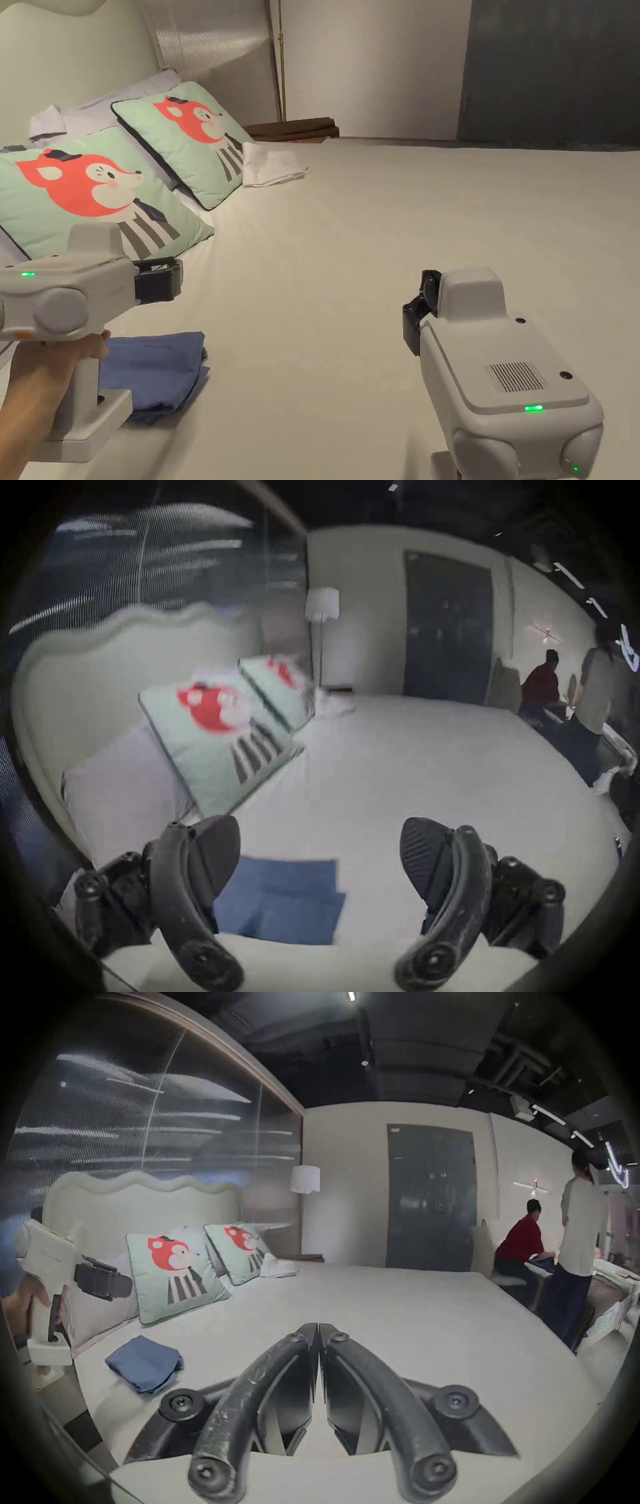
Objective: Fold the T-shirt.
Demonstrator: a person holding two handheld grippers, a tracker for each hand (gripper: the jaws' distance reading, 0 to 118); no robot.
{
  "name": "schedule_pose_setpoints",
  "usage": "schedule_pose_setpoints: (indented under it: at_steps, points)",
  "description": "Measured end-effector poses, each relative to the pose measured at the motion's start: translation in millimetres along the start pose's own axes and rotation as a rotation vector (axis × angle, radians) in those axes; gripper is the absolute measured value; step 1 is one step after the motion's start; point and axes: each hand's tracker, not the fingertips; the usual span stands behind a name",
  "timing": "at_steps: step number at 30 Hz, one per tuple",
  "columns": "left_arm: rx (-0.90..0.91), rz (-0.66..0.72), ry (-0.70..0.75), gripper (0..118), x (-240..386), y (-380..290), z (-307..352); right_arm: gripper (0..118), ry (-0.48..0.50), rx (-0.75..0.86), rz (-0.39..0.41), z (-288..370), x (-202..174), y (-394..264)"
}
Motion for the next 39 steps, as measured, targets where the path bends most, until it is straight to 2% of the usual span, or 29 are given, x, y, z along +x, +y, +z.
schedule_pose_setpoints:
  at_steps: [4,7,9,10,13,24,39]
  points:
    - [0.171,-0.017,-0.032,71,59,6,39,0,-0.065,0.057,0.009,29,38,15]
    - [0.274,-0.009,-0.056,39,98,1,61,0,-0.12,0.095,0.022,48,63,21]
    - [0.311,0.01,-0.08,37,121,-4,66,0,-0.157,0.107,0.036,60,80,25]
    - [0.346,0.008,-0.097,31,132,-8,70,0,-0.178,0.12,0.04,66,89,25]
    - [0.401,-0.021,-0.108,0,166,-16,79,0,-0.228,0.136,0.053,81,109,27]
    - [0.461,-0.042,-0.183,0,237,-38,87,0,-0.329,0.141,0.052,115,159,17]
    - [0.466,-0.027,-0.222,0,251,-41,91,0,-0.358,0.136,0.049,122,170,10]
